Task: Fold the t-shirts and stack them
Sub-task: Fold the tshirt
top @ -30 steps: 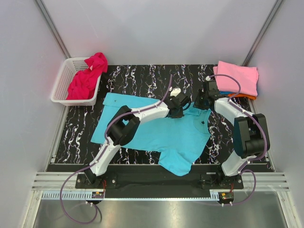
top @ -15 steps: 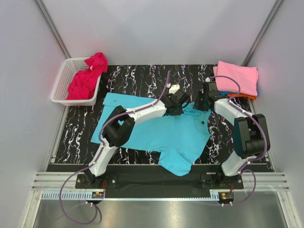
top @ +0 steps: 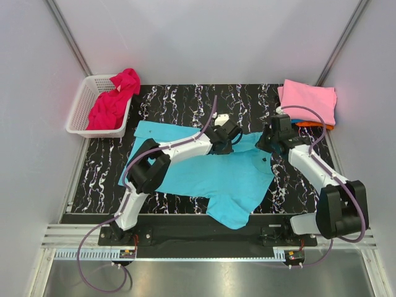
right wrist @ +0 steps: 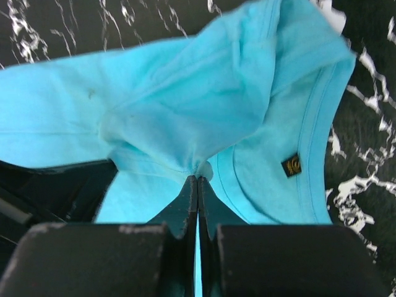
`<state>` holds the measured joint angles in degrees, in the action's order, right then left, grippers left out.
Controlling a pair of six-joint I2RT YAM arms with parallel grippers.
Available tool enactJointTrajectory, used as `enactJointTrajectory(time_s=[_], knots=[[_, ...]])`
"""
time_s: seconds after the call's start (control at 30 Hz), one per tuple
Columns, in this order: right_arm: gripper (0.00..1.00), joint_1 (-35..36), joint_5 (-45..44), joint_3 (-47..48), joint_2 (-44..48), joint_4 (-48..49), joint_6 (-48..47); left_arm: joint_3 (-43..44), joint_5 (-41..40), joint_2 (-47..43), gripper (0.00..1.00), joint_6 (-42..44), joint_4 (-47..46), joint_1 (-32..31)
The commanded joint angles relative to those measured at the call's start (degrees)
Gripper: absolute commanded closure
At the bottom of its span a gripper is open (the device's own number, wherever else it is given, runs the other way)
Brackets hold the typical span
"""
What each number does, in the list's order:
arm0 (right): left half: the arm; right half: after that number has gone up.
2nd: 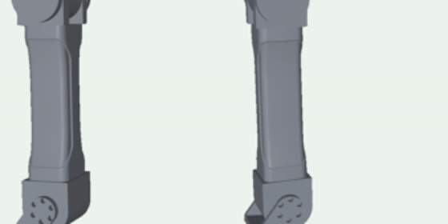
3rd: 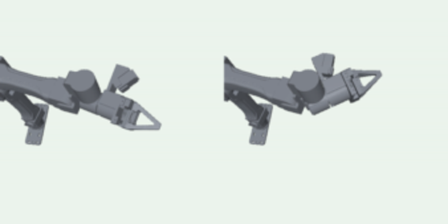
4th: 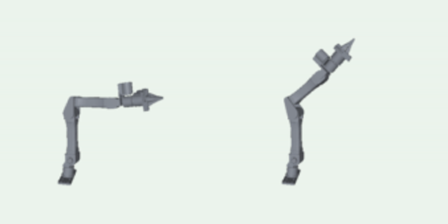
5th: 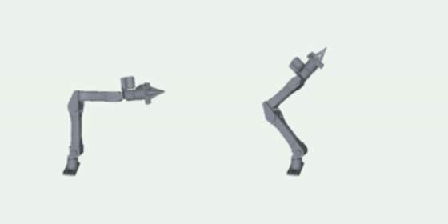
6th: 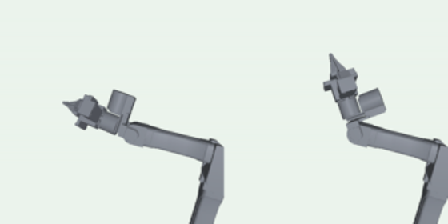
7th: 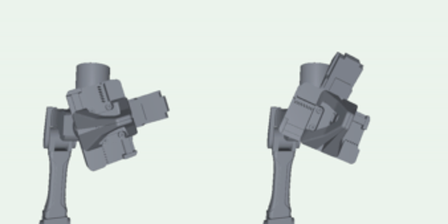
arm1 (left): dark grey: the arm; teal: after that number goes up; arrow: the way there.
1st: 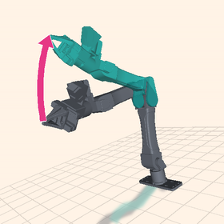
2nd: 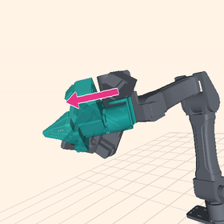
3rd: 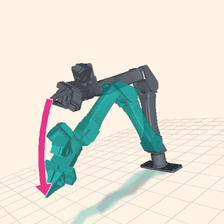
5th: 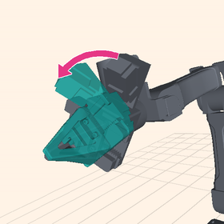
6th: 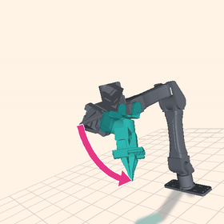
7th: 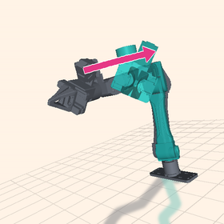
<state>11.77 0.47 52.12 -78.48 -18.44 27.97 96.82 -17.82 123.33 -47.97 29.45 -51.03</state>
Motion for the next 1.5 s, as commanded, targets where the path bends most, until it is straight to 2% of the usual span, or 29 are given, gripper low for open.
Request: enactJointTrajectory(time_s=[0.0,0.3,0.7,0.87,0.9,0.93,1.03,1.07,1.27,1.47], knots=[[1.0,1.24,-1.26,-3.94,2.79,-2.04,1.91,-1.54,-2.65,-4.5,1.0,-0.46,-1.85,-0.56],[1.0,5.01,-1.35,-11.68,6.67,-2.22,6.05,-6.2,-3.09,-6.17,1.0,-1.78,-1.94,-1.62],[1.0,6.34,-1.96,-14.06,6.32,-2.57,7.01,-14.28,-5.38,-9.86,1.0,-3.98,-1.5,-3.03],[1.0,6.69,-2.05,-14.32,5.53,-2.48,6.84,-14.29,-5.29,-9.95,1.0,-3.45,-1.5,-3.12],[1.0,6.86,-1.88,-14.41,5.44,-2.39,6.84,-14.11,-5.2,-9.95,0.97,-3.36,-1.5,-3.2],[1.0,6.95,-1.79,-14.5,5.44,-2.57,6.93,-14.11,-5.2,-9.86,0.76,-3.19,-1.5,-3.12],[0.88,7.39,-2.31,-15.29,6.93,-3.27,7.54,-14.46,-5.38,-10.39,0.51,-3.19,-1.42,-3.12],[0.85,7.39,-2.84,-15.29,8.33,-3.79,7.8,-14.72,-5.55,-11.26,0.49,-3.19,-1.42,-3.12],[0.85,7.65,-5.3,-11.96,12.21,-6.96,7.63,-18.41,-8.36,-17.76,0.41,-3.1,-1.33,-3.12],[0.81,7.74,-2.5,-7.04,8.63,-5.65,6.14,-22.89,-9.16,-23.74,0.32,-2.57,-0.71,-0.58]])
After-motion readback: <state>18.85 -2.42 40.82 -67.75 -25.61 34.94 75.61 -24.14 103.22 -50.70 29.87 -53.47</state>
